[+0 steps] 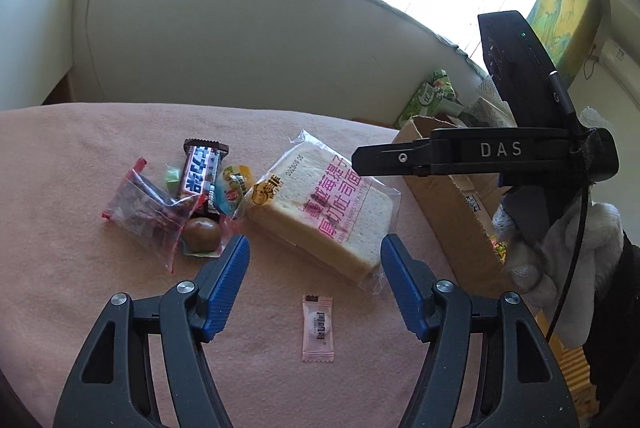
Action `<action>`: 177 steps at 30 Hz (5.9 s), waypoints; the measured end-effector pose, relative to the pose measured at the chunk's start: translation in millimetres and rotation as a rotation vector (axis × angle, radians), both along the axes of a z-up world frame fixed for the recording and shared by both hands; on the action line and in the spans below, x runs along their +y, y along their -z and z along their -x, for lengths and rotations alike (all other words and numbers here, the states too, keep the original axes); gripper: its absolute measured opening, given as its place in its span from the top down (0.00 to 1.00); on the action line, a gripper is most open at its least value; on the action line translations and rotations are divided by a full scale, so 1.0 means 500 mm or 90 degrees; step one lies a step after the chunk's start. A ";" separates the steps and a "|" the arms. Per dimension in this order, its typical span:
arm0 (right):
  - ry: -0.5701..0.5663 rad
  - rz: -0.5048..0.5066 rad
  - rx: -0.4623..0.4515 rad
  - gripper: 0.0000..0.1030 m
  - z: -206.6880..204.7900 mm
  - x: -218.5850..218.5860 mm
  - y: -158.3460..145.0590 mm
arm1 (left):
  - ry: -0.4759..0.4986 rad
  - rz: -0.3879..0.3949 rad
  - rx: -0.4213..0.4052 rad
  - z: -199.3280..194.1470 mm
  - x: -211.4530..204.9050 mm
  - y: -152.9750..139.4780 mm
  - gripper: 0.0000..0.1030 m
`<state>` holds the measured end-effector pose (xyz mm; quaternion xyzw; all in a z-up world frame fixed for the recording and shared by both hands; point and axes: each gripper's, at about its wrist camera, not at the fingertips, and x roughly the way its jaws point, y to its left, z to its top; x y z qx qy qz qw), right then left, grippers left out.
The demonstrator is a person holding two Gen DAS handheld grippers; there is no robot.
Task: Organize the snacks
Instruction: 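Move both grippers back to the bagged bread loaf on the table, then close both grippers on the bagged bread loaf from its two sides, then lift the bread loaf with both grippers and carry it into the box, then open both grippers to release the bread loaf in the box, then move both grippers back over the remaining snacks on the table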
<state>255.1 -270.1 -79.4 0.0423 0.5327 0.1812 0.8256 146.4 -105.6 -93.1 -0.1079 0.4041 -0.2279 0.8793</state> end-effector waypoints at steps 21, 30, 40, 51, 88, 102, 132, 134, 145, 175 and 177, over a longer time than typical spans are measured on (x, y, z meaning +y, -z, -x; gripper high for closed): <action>-0.058 0.094 0.037 0.15 -0.053 0.083 0.035 | 0.017 0.046 0.073 -0.047 -0.033 0.066 0.36; -0.071 0.055 0.090 0.25 -0.069 0.097 0.071 | 0.029 0.054 0.083 -0.056 -0.045 0.090 0.46; -0.054 0.013 0.100 0.27 -0.027 0.069 0.069 | 0.021 0.065 0.095 -0.058 -0.062 0.119 0.47; -0.040 -0.015 0.092 0.42 0.022 0.051 0.056 | 0.007 0.037 0.066 -0.028 -0.060 0.081 0.47; 0.061 -0.082 -0.038 0.42 0.158 -0.168 -0.123 | 0.125 -0.007 -0.087 -0.003 -0.245 -0.084 0.49; 0.128 -0.088 -0.046 0.42 0.181 -0.312 -0.122 | 0.188 -0.032 -0.088 0.000 -0.357 -0.087 0.49; 0.216 -0.075 -0.028 0.42 0.201 -0.439 -0.058 | 0.259 -0.080 -0.095 0.050 -0.455 -0.085 0.49; 0.220 -0.074 -0.030 0.43 0.202 -0.442 -0.059 | 0.260 -0.079 -0.102 0.054 -0.454 -0.092 0.49; 0.232 -0.040 -0.044 0.30 0.211 -0.429 -0.068 | 0.254 -0.074 -0.106 0.066 -0.429 -0.098 0.49; 0.112 0.012 -0.209 0.17 0.312 -0.133 -0.128 | 0.036 -0.061 -0.104 0.070 -0.013 -0.101 0.47; 0.097 0.009 -0.202 0.17 0.314 -0.103 -0.117 | 0.007 -0.064 -0.097 0.062 0.029 -0.096 0.46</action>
